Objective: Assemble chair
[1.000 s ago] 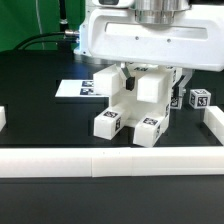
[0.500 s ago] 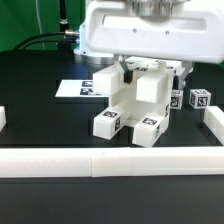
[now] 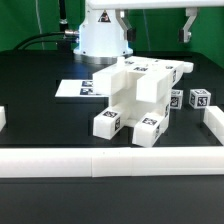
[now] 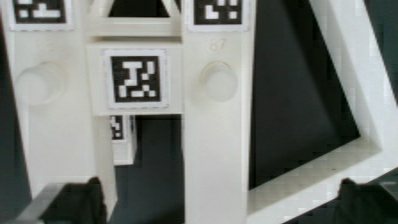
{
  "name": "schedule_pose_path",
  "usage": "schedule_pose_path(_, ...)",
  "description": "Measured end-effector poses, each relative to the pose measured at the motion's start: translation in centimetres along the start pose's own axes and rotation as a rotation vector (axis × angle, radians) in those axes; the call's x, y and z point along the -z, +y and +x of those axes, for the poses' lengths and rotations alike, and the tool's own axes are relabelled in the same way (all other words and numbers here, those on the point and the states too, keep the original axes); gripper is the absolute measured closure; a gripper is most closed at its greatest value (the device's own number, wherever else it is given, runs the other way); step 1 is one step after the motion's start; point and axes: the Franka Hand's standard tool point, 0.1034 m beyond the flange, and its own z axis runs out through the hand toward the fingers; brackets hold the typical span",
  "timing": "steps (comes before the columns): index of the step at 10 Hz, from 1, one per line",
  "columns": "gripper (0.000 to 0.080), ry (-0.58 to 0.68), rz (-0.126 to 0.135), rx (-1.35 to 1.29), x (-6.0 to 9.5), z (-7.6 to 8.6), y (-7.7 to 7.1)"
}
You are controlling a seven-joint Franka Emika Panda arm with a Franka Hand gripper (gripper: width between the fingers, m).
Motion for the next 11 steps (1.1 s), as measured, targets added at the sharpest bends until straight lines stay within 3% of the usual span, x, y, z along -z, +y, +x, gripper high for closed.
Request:
schedule_pose_path(2,0.0151,0.012,0.019,0.009,0.2,-0.6,0.2)
schedule_pose_path(3,0.0151,0.022,0.026,0.035,0.1,-2.0,0.9)
schedule_pose_path(5,0.0151,0.047,0.032,0.178,-0.1,-3.4,3.9)
schedule_pose_path(6,0.0151,0.062,0.038,0.211,-0.1,-3.4,4.5)
schedule_pose_path(11,0.0151,0.065,0.036,0.233,-0.2,-3.5,4.4)
